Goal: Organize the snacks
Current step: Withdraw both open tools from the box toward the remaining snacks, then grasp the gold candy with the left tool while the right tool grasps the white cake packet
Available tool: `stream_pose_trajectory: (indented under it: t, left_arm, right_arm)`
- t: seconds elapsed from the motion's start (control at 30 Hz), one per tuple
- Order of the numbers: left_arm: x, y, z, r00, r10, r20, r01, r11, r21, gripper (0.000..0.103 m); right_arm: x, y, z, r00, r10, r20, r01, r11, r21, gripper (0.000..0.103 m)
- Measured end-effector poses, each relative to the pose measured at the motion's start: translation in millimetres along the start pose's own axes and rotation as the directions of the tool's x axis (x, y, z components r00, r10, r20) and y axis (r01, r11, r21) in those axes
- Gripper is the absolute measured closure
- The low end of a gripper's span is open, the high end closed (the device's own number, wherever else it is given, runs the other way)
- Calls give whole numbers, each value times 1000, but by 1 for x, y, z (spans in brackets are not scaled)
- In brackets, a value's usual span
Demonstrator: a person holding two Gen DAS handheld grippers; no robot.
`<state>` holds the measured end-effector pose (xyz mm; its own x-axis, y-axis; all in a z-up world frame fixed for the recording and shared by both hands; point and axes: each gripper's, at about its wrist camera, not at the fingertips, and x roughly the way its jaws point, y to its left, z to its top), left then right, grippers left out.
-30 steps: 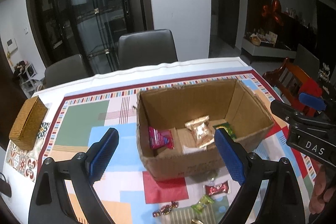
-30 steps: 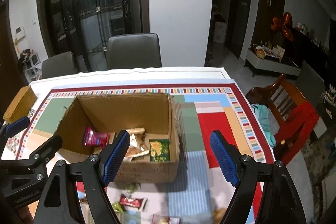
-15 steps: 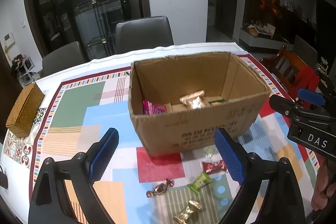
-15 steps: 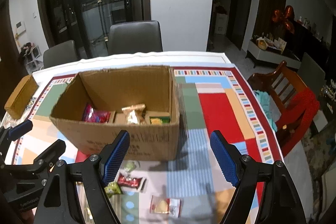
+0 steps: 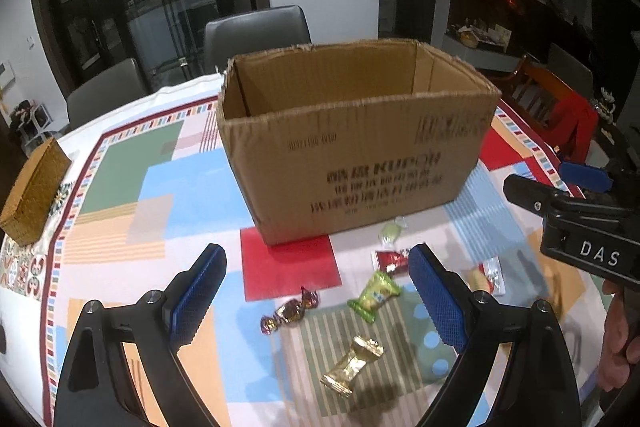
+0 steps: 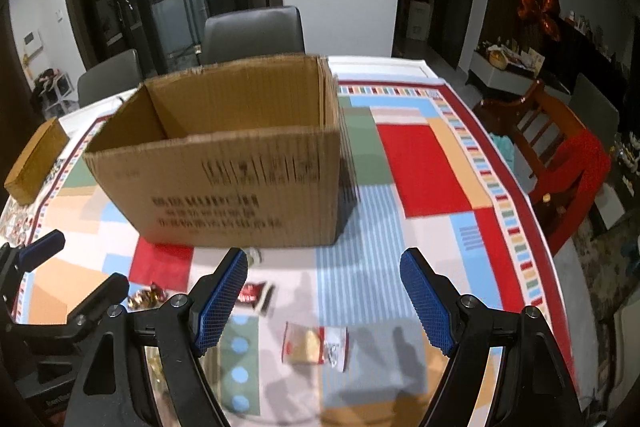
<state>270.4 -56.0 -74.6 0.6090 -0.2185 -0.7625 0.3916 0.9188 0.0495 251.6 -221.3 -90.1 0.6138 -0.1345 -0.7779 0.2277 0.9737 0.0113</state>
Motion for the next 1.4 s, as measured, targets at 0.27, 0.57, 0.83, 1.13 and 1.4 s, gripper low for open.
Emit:
stream_pose_trajectory:
  t: [0.27, 0.57, 0.83, 1.13, 1.4]
  left_arm:
    - [9, -4, -31, 999, -27, -33, 27, 1000, 11, 10]
    - [23, -8, -67, 997, -51, -61, 52, 998, 28, 11]
    - [38, -5, -87, 994, -68, -89, 71, 997, 34, 16]
    - [52, -8, -100, 988, -89, -126, 95, 995, 38, 30]
    - [57, -17, -105, 987, -107, -122, 114, 992, 54, 49]
  right_arm:
    - [8, 2, -27, 1000, -20, -19, 20, 1000, 0, 24]
    - [21, 7, -59, 1000, -23, -10, 22, 999, -25, 24]
    - [36, 10, -82, 1000, -28, -13, 28, 999, -25, 24]
    - [48, 13, -94, 999, -34, -10, 34, 999, -22, 24]
    - [65, 8, -98, 997, -36, -62, 36, 999, 10, 24]
